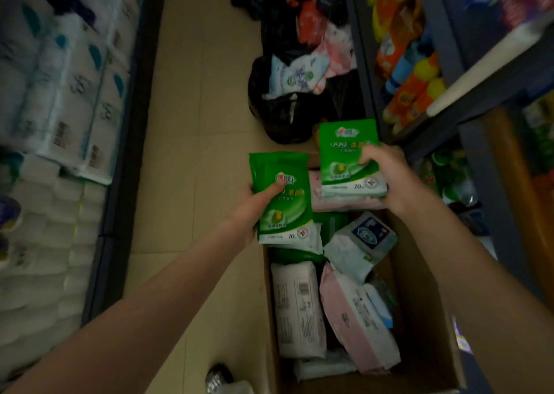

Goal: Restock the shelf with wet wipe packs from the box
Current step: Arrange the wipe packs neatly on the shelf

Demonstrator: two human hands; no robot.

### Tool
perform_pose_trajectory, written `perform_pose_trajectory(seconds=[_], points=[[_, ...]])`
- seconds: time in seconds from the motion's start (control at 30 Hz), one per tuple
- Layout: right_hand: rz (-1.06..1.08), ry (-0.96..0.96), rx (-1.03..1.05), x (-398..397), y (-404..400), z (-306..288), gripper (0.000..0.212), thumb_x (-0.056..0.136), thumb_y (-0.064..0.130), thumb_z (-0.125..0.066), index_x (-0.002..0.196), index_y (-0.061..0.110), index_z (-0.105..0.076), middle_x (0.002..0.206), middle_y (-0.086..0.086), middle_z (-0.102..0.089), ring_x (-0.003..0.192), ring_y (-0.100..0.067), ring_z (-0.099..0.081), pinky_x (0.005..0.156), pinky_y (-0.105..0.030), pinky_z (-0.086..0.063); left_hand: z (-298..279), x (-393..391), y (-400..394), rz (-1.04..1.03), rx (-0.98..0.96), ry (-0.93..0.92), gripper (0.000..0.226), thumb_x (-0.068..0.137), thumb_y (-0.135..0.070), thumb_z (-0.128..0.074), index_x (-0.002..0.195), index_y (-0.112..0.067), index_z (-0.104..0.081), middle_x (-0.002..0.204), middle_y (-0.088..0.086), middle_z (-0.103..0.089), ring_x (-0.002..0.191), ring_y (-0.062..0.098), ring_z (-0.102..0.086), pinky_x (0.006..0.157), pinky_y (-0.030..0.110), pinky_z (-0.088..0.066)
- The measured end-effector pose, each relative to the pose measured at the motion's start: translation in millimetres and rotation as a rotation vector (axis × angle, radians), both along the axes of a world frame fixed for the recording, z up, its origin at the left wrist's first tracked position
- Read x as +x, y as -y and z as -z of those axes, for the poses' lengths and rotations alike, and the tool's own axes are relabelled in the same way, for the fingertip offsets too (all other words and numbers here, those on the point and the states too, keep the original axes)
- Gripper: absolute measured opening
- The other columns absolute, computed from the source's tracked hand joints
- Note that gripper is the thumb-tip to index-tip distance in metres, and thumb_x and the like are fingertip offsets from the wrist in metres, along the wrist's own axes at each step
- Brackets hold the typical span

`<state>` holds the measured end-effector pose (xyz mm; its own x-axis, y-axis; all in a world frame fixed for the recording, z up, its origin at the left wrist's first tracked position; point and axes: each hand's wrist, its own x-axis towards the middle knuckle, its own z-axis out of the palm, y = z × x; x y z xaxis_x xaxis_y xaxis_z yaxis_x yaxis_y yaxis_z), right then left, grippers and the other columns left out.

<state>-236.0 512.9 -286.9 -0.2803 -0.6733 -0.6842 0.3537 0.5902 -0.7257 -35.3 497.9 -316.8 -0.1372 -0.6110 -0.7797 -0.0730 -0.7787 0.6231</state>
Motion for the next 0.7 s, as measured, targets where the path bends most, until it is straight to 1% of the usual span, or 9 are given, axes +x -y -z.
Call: perform_pose_trajectory(seconds=[0.07,0.13,0.2,0.27,0.33,0.43,0.57,0.63,0.7], points=[[-0.114,0.123,-0.045,10.3,2.6,-28.3,0.022,0.083,0.000,-0.039,0.086,0.015,-0.055,0.077,-0.008,-0.060,0.052,-0.018,-0.066,0.046,-0.024,-0.052,-24.5,13.0,7.2,-0.009,-0.033,-0.012,0.023,0.083,-0.031,-0.065,0.100,-0.017,-0.057,0.098,0.006,-0.069,0.078,0.018,-0.068,0.070,0.031,-0.058],[-0.199,0.157,-0.098,26.7,7.1,-52.8,0.019,0.087,0.004,-0.045,0.090,0.017,-0.059,0.082,-0.009,-0.064,0.062,-0.020,-0.067,0.057,-0.028,-0.055,-50.8,29.7,15.0,-0.039,-0.068,-0.035,0.035,0.083,-0.033,-0.066,0.110,-0.013,-0.056,0.101,0.008,-0.070,0.075,0.018,-0.069,0.068,0.031,-0.059],[-0.261,0.150,-0.148,53.7,12.6,-77.4,0.015,0.088,0.014,-0.057,0.102,0.018,-0.061,0.091,-0.009,-0.069,0.071,-0.021,-0.068,0.067,-0.031,-0.056,-78.5,52.4,21.8,-0.073,-0.104,-0.044,0.044,0.081,-0.035,-0.067,0.115,-0.010,-0.054,0.099,0.009,-0.070,0.070,0.018,-0.069,0.064,0.031,-0.060],[-0.306,0.163,-0.213,88.9,19.2,-99.7,0.025,0.085,0.015,-0.063,0.110,0.018,-0.060,0.095,-0.008,-0.071,0.071,-0.017,-0.071,0.063,-0.029,-0.059,-102.8,80.3,26.8,-0.122,-0.145,-0.062,0.052,0.079,-0.038,-0.069,0.119,-0.008,-0.052,0.101,0.012,-0.070,0.074,0.021,-0.070,0.067,0.035,-0.060],[-0.347,0.190,-0.274,130.4,24.8,-121.1,0.034,0.081,0.010,-0.065,0.114,0.017,-0.057,0.099,-0.010,-0.071,0.075,-0.019,-0.072,0.066,-0.032,-0.060,-125.7,110.9,29.0,-0.176,-0.206,-0.054,0.056,0.078,-0.040,-0.070,0.119,-0.008,-0.050,0.103,0.014,-0.070,0.079,0.025,-0.070,0.069,0.038,-0.059],[-0.393,0.263,-0.320,205.3,25.4,-151.0,0.048,0.076,0.005,-0.068,0.120,0.015,-0.054,0.107,-0.016,-0.069,0.086,-0.030,-0.070,0.075,-0.043,-0.058,-162.6,164.1,25.5,-0.286,-0.388,0.055,0.042,0.082,-0.037,-0.066,0.110,-0.010,-0.048,0.105,0.012,-0.067,0.080,0.024,-0.067,0.071,0.035,-0.057],[-0.462,0.441,-0.343,318.1,13.5,-190.3,0.016,0.086,0.006,-0.059,0.097,0.017,-0.064,0.086,-0.010,-0.075,0.073,-0.024,-0.072,0.066,-0.040,-0.059,-216.4,260.3,14.4,-0.315,-0.588,0.258,0.030,0.085,-0.040,-0.060,0.098,-0.018,-0.045,0.112,0.007,-0.062,0.101,0.025,-0.063,0.093,0.043,-0.051],[-0.528,0.505,-0.378,375.6,10.3,-216.7,0.014,0.085,0.011,-0.059,0.096,0.017,-0.066,0.087,-0.010,-0.075,0.073,-0.023,-0.073,0.065,-0.039,-0.060,-251.1,317.0,6.6,-0.311,-0.659,0.334,0.035,0.086,-0.046,-0.057,0.102,-0.019,-0.043,0.117,0.006,-0.060,0.107,0.025,-0.061,0.097,0.042,-0.048],[-0.612,0.549,-0.437,436.0,7.4,-252.8,0.030,0.075,0.016,-0.064,0.105,0.017,-0.064,0.097,-0.012,-0.074,0.081,-0.026,-0.072,0.071,-0.041,-0.059,-292.4,376.0,-5.6,-0.319,-0.707,0.419,0.053,0.085,-0.056,-0.051,0.117,-0.014,-0.042,0.126,-0.001,-0.054,0.115,0.020,-0.055,0.104,0.036,-0.042]])
